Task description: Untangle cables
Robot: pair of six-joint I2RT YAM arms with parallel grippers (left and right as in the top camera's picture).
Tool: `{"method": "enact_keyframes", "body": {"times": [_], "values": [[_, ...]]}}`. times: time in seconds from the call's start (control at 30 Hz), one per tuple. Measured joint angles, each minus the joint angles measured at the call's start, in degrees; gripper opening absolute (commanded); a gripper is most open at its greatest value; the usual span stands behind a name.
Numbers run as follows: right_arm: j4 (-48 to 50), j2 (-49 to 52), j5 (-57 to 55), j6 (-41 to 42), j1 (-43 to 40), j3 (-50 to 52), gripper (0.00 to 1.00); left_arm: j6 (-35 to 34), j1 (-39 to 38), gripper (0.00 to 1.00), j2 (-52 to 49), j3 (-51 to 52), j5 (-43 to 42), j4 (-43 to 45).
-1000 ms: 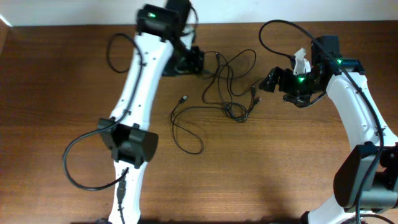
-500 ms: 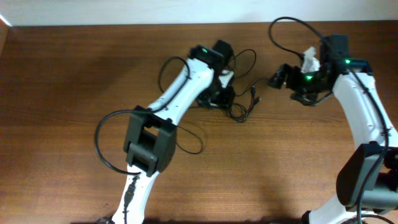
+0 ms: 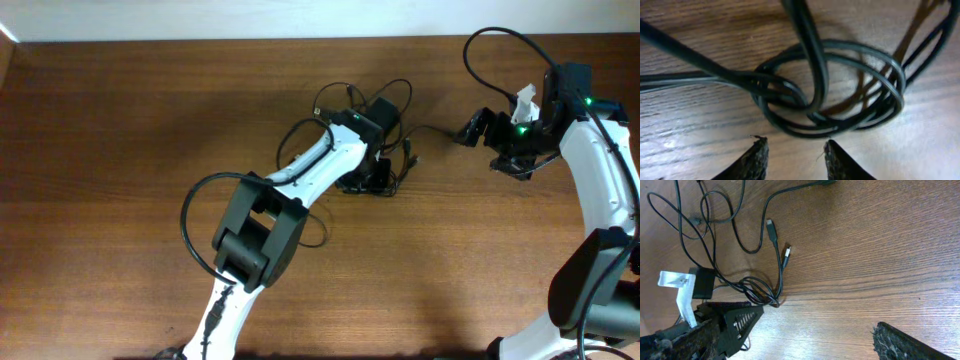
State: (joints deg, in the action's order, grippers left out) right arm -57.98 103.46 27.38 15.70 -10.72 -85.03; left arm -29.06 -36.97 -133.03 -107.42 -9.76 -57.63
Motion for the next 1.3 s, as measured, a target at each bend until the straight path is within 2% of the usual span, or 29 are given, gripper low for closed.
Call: {"method": "enact_keyframes", "body": {"times": [0.17, 0.33, 0.37, 0.53, 0.63, 0.87, 1.1, 1.3], "values": [[-1.0, 0.0, -0.3, -1.0, 0.0, 0.0, 0.98, -5.2, -0.3, 0.40, 0.0, 0.0, 3.5, 5.2], [-1.4, 0.0, -0.6, -2.2, 0.0, 0.0, 0.98, -6.8, -0.3, 0.39, -0.1, 0.0, 5.9, 5.6], [-1.4, 0.0, -0.6, -2.4, 0.0, 0.0, 0.98, -6.9, -0.3, 0.36, -0.3, 0.0, 6.5, 5.5], [-1.4, 0.0, -0.6, -2.5, 0.0, 0.0, 0.98, -7.4, -0.3, 0.09, -1.0, 0.0, 7.4, 4.5], [-1.4, 0.0, -0.6, -2.5, 0.0, 0.0, 0.98, -7.9, -0.3, 0.00, -1.0, -0.1, 7.4, 4.5], [-1.4, 0.0, -0.6, -2.6, 0.0, 0.0, 0.98, -6.3, -0.3, 0.00, -1.2, -5.8, 7.7, -2.8], [-3.7, 0.0, -0.5, -2.8, 0.7, 0.0, 0.98, -0.8, -0.3, 0.00, -0.5, -23.1, 5.3, -11.7], [-3.7, 0.0, 4.9, -6.9, 7.3, 0.1, 0.98, 0.8, -0.3, 0.00, 1.9, -34.0, 4.2, -15.0]]}}
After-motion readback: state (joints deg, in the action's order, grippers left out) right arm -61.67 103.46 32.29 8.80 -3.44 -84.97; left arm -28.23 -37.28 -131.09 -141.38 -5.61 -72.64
